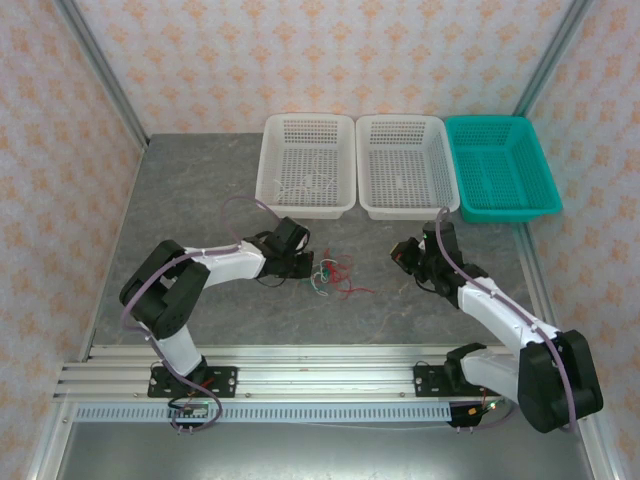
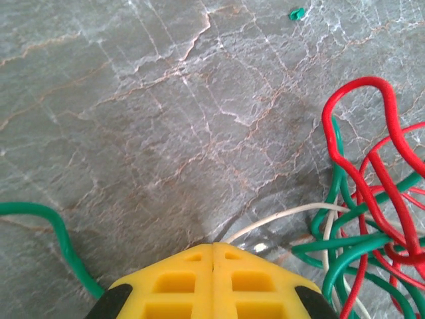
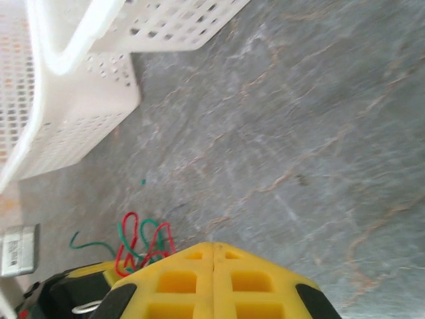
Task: Untangle the cables
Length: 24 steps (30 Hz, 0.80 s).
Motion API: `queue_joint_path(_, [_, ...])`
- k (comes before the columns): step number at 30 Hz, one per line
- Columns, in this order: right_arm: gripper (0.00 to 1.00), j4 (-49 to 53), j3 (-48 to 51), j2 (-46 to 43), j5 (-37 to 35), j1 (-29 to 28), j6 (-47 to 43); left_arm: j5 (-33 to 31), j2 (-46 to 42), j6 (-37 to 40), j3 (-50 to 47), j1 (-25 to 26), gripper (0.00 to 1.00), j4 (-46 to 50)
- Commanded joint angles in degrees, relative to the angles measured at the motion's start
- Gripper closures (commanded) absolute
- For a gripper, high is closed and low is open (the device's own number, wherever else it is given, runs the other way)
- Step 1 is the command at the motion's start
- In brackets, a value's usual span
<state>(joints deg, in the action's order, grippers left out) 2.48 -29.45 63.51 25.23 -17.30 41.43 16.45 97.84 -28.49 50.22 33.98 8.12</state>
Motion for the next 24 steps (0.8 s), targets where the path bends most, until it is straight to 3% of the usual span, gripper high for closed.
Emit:
queue_joint_path(1, [0.94,-7.55,1.05,1.69,8.6,-1.39,0.37,-0.23,-3.12,0.2,-0.19,-0.09,1.0,0.74])
queue_joint_path(2, [0.91,-6.86,0.54,2.25,8.5,-2.56,-0.79,-0.27,-3.36,0.47,0.24,-0.14,0.95,1.32])
queue_joint_path(4, [0.86,-3.05,-0.93,3.22,5.57,-5.05,-3.21,-0.62,-4.54,0.87,0.36,-0.09,0.75,2.01])
queue_joint_path(7, [0.85,-2.38,-1.1,4.04,4.94,-6.03,-3.65,-2.65,-8.6,2.45,0.78,-0.14,0.59,4.34])
queue_joint_path(12, [0.85,-3.46,-0.69,6.48,5.68,-6.87,-4.03,-4.28,-17.79,8.3,4.05,-0.06,0.54,9.93])
queue_joint_path(16, [0.85,-2.87,-0.96,7.64,4.87,-7.01,-4.36,0.94,-21.73,25.5,8.9,3.81,0.56,15.63])
queue_joint_path(19, [0.84,-2.88,-1.13,7.95,4.57,-7.03,-4.37,3.25,-21.15,37.08,12.97,6.69,0.59,21.47])
queue_joint_path(24, [0.84,-1.33,-1.27,7.41,2.9,-6.99,-4.18,8.05,-13.22,43.18,20.08,6.79,0.62,26.89])
